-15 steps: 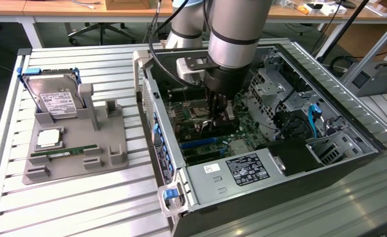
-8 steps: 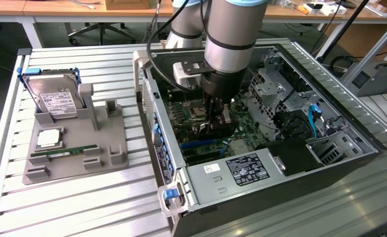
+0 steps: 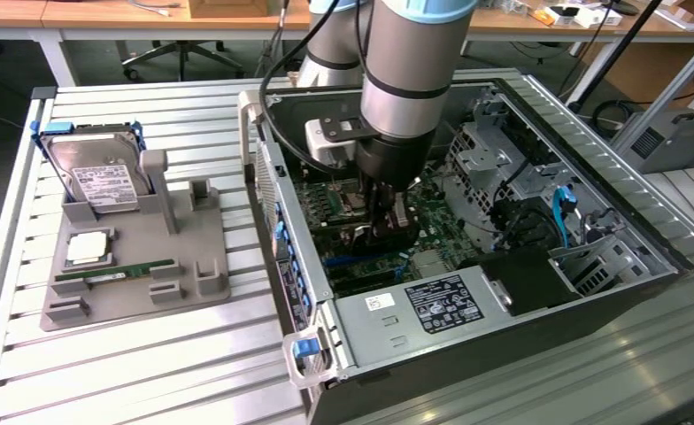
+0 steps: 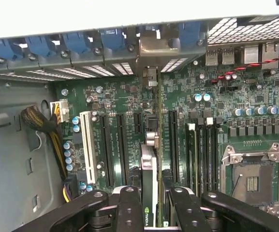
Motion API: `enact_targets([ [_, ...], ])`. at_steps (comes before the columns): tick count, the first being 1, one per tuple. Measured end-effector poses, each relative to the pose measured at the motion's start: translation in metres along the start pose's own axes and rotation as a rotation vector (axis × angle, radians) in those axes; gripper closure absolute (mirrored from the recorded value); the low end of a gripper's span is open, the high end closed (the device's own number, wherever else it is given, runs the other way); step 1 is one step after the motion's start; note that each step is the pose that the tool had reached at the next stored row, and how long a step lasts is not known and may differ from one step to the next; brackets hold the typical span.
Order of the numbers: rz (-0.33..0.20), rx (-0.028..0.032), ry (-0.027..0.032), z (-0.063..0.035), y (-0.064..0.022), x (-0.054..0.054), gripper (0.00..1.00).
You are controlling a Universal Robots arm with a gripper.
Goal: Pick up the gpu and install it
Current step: 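Insert the gpu into the slot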
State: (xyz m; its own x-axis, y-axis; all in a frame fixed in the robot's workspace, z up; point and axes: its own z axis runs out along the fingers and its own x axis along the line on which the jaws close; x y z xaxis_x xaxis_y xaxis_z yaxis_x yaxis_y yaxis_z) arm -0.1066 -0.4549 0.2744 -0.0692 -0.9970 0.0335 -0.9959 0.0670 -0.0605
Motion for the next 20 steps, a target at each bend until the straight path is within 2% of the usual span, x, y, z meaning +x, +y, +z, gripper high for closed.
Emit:
enact_targets([
  [7,0.0,-0.0002,-0.0023,0.0027,0.0002,-0.0003,0.73],
  [10,0.001,-0.0009,-0.0125,0.0027,0.0002,-0.0002,0.73],
  [11,0.001,-0.0014,-0.0201,0.0027,0.0002,-0.0003,0.73],
  [12,0.001,-0.0016,-0.0231,0.0027,0.0002,-0.0003,0.73],
  [20,0.001,-0.0017,-0.0239,0.0031,0.0002,0.0006,0.73],
])
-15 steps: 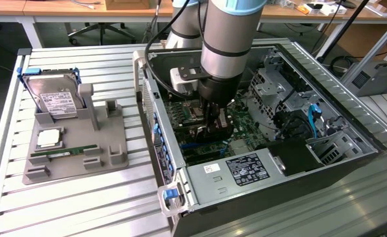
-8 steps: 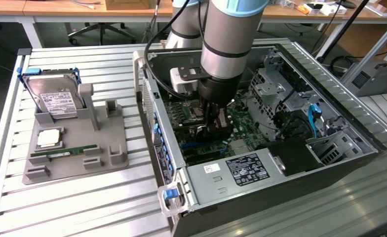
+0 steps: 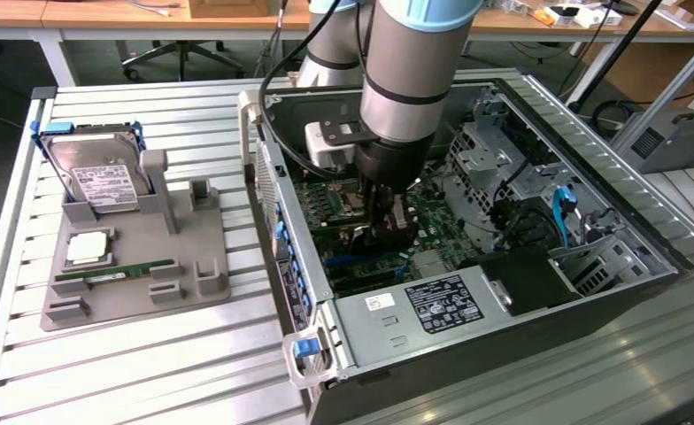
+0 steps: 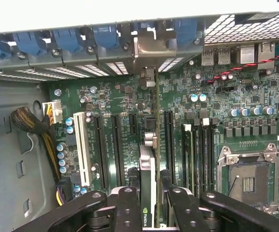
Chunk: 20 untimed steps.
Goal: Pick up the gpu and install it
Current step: 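Insert the gpu into the slot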
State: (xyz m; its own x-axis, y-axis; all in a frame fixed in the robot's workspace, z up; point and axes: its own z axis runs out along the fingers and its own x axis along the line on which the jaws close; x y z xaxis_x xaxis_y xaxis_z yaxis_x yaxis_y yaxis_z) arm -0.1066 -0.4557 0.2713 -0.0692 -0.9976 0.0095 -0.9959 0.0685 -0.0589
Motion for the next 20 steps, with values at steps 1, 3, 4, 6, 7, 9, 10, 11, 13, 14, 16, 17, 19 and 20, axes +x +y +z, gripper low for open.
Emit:
enact_targets([
  [1,0.0,0.0001,-0.0001,0.0004,0.0005,0.0,0.73],
  [3,0.0,0.0,0.0,0.0008,0.0011,0.0,0.73],
  [4,0.0,0.0001,-0.0001,0.0011,0.0012,0.0,0.73],
  [6,0.0,0.0001,-0.0002,0.0016,0.0013,0.0,0.73],
  [7,0.0,0.0001,-0.0002,0.002,0.0013,0.0,0.73],
  [9,0.0,0.0001,-0.0002,0.0027,0.0014,0.0,0.73],
  [10,0.0,0.0001,-0.0001,0.0029,0.0014,0.0,0.73],
  [11,0.0,0.0001,-0.0001,0.0032,0.0015,0.0,0.73],
  [13,0.0,0.0001,-0.0002,0.0039,0.0015,0.0,0.73],
  [14,0.0,0.0,0.0,0.0041,0.0015,0.0,0.73],
  [16,0.0,0.0001,-0.0001,0.0045,0.0022,0.0001,0.73],
  [17,0.0,0.0002,-0.0002,0.0047,0.0025,0.0001,0.73],
  [19,0.0,0.0001,-0.0002,0.0049,0.0027,0.0001,0.73],
  [20,0.0,0.0001,-0.0003,0.0052,0.0027,0.0001,0.73],
])
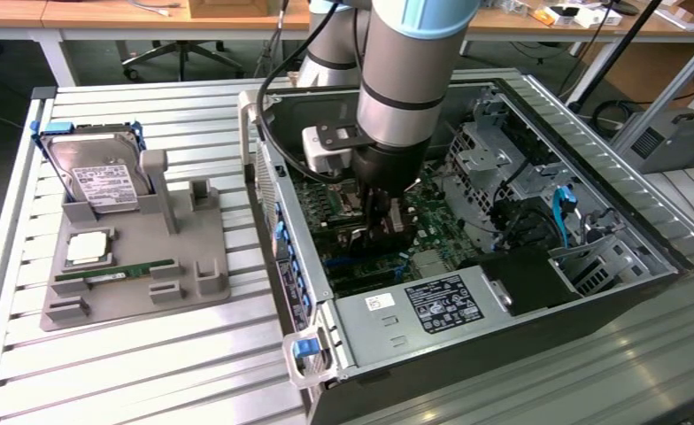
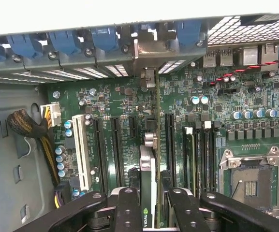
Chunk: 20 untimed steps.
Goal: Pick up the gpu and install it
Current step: 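Insert the gpu into the slot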
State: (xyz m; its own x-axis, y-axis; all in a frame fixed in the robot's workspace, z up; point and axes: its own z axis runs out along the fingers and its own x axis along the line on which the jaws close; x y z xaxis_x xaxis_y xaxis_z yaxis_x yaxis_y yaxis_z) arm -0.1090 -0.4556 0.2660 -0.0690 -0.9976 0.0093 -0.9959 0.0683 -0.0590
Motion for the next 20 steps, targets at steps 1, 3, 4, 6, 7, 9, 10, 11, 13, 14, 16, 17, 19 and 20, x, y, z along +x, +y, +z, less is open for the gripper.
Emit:
enact_targets([
  [1,0.0,0.0,0.0001,0.0002,0.0001,0.0,0.73],
  [3,0.0,-0.0001,0.0002,0.0004,0.0001,0.0,0.73],
  [4,0.0,-0.0001,0.0002,0.0004,0.0001,0.0,0.73],
  [6,0.0,-0.0001,0.0002,0.0004,0.0001,0.0,0.73],
  [7,0.0,-0.0001,0.0002,0.0004,0.0001,0.0,0.73],
  [9,0.0,-0.0001,0.0002,0.0004,0.0001,0.0,0.73],
  [10,0.0,-0.0001,0.0001,0.0004,0.0001,0.0,0.73],
  [11,0.0,-0.0001,0.0001,0.0004,0.0001,0.0,0.73],
  [13,0.0,-0.0001,0.0002,0.0005,0.0001,0.0,0.73],
  [14,0.0,0.0001,0.0002,0.0005,0.0001,-0.0001,0.73],
  [16,-0.003,0.0001,0.0003,0.0005,0.0002,-0.0003,0.73],
  [17,-0.006,0.0001,0.0005,0.0005,0.0002,-0.0004,0.73],
  [19,-0.013,0.0002,0.002,0.0004,0.0003,-0.0012,0.73],
  [20,-0.015,0.0003,0.0036,0.0004,0.0003,-0.002,0.73],
])
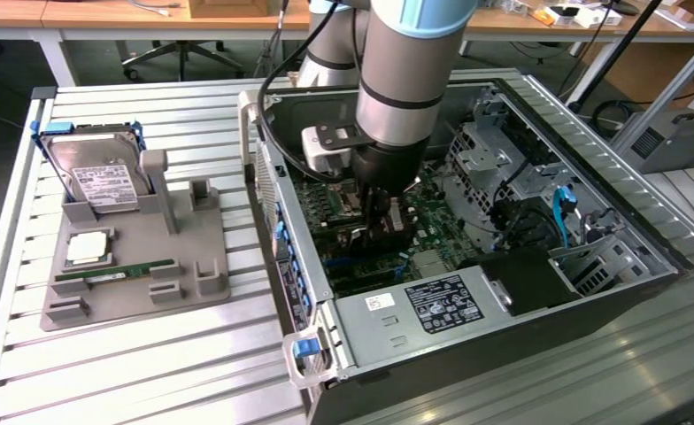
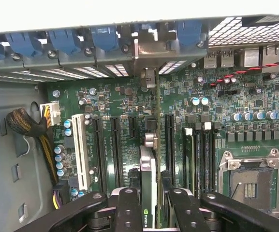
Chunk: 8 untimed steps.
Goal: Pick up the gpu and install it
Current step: 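Insert the gpu into the slot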
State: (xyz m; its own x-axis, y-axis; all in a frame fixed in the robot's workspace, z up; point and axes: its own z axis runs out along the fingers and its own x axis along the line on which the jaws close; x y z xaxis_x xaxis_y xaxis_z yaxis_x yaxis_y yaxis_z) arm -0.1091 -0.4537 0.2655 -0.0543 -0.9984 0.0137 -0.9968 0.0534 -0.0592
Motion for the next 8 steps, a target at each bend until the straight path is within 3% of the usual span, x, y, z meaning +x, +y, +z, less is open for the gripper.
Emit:
enact_targets([
  [5,-0.006,0.0005,0.007,0.0,0.0001,-0.0025,0.73],
  [8,-0.01,0.0007,0.0081,0.0,0.0002,-0.0033,0.73],
])
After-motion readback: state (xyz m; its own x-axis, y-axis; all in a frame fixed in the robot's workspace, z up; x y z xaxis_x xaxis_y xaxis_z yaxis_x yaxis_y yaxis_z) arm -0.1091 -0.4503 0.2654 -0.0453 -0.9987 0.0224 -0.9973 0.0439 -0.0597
